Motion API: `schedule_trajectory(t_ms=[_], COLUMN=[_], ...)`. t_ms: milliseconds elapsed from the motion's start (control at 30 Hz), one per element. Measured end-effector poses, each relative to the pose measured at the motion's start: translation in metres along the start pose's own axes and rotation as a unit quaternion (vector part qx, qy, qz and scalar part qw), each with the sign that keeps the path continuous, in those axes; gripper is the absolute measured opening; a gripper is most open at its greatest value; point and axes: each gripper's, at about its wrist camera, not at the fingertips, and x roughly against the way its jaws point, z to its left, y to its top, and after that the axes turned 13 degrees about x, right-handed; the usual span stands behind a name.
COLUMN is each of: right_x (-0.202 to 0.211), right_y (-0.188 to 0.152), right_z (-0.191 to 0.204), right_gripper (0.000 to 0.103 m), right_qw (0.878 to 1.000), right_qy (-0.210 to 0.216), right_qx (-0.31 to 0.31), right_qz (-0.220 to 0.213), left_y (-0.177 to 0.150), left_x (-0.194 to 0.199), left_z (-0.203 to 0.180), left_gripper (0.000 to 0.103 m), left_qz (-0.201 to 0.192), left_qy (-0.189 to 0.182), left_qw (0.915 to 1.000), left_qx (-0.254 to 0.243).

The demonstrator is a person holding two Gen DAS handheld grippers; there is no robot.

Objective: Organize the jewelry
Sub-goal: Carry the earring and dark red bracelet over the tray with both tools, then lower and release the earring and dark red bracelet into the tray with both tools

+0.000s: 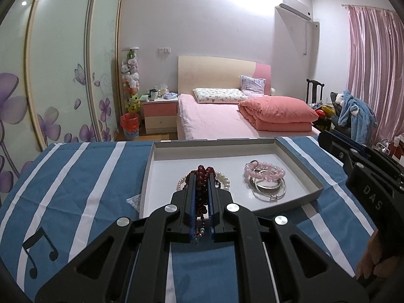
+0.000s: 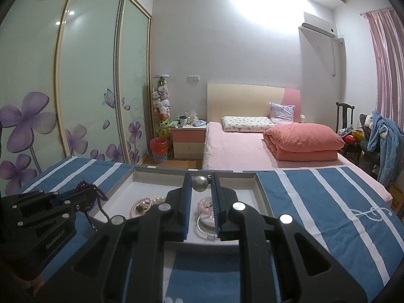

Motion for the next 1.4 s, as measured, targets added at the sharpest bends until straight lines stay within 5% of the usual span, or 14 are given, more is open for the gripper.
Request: schedule_trajectory(t_ms=[600, 967, 1400], right_x=[-0.105, -0.108, -0.124], right_y=[0.000, 0.003, -0.006], right_z=[-0.014, -0.029, -0.019], right_gripper=[0.016, 0.016, 0.017], right_qw=[0.996, 0.995, 0.993], right_qy=[0.032, 0.031, 0.046], right_qx=[-0.050, -0.070, -0.060], right_qz=[0.071, 0.062, 0.086], left_y=[0.014, 0.055, 0.036], left_x=[-0.068, -0.059, -0.093], left_z=[-0.004, 0.000, 0.005], left_gripper=[0.009, 0.009, 0.009], left_qz=[0.029, 0.001, 0.057], left_qy=[-0.015, -0.051, -0.037], left_qw=[0.9995, 0.9985, 0.9973], left_qx=[0.004, 0.018, 0.026])
